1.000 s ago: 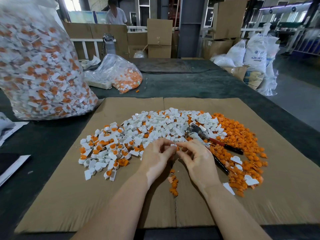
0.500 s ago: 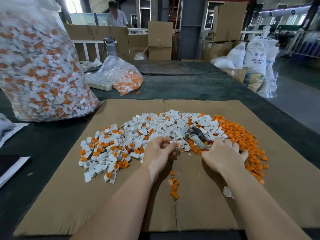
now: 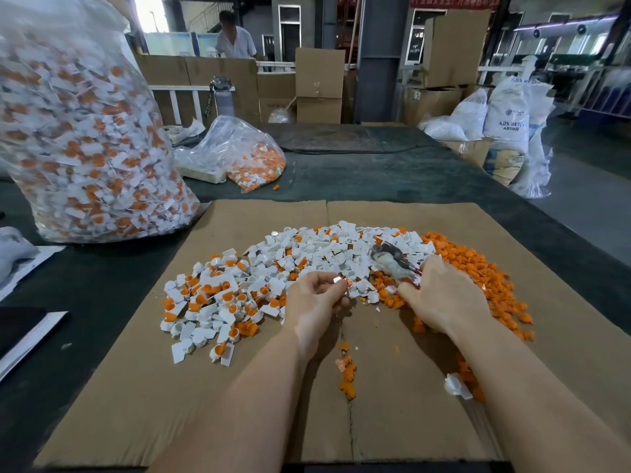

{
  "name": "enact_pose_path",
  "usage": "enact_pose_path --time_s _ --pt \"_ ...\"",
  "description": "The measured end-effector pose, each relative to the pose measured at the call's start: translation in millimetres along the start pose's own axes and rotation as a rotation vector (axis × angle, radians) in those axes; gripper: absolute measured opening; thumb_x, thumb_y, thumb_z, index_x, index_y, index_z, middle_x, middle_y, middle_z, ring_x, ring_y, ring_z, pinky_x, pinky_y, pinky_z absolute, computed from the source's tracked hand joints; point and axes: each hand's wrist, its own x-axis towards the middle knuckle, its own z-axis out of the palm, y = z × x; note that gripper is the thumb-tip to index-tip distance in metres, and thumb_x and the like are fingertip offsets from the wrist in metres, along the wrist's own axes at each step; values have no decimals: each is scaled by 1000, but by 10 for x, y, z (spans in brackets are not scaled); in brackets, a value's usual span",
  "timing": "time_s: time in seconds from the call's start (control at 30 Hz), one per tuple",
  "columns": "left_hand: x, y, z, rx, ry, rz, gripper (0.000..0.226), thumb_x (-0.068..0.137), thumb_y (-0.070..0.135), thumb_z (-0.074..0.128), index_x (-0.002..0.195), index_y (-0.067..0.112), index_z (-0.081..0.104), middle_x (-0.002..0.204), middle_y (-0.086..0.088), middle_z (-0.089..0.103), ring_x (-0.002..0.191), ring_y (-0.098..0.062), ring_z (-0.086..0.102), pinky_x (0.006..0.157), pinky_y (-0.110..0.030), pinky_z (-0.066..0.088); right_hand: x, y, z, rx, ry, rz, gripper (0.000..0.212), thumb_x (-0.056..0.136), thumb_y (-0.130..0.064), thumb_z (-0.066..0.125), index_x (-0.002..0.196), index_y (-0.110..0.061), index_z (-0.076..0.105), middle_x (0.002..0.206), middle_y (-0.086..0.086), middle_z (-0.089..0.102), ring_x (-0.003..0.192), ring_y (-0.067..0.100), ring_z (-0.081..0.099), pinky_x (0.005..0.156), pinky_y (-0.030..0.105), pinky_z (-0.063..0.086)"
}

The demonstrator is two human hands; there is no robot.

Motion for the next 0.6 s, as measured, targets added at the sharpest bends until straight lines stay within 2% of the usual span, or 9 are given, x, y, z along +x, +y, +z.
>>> enact_pose_path --time_s 0.1,0.27,0.43,0.6 --pt "19 20 -2 -57 20 -35 16 90 10 62 104 1 61 69 -5 64 54 -3 60 50 -14 48 -106 -101 -59 132 -76 -104 29 94 -41 39 93 -13 48 86 5 56 79 24 55 61 31 36" --pt "10 45 -7 -111 23 -56 17 90 7 60 105 -1 60 72 -6 64 54 -2 61 53 -14 49 -272 -213 -117 495 -450 -99 30 94 -30 42 72 -10 49 68 10 51 60 21 45 59 31 32" --pt "23 41 -23 -104 46 -68 15 91 7 59 104 0 60 76 -8 65 62 -8 60 55 -15 51 -347 -230 -145 568 -560 -65 28 94 -27 41 73 -13 53 64 7 60 57 18 55 56 26 39" --pt "45 29 -28 -122 77 -100 7 90 7 59 96 3 61 70 -6 65 57 -8 60 53 -15 52 -354 -227 -158 546 -636 -89 27 92 -28 40 75 -13 54 62 3 61 60 18 55 60 28 42"
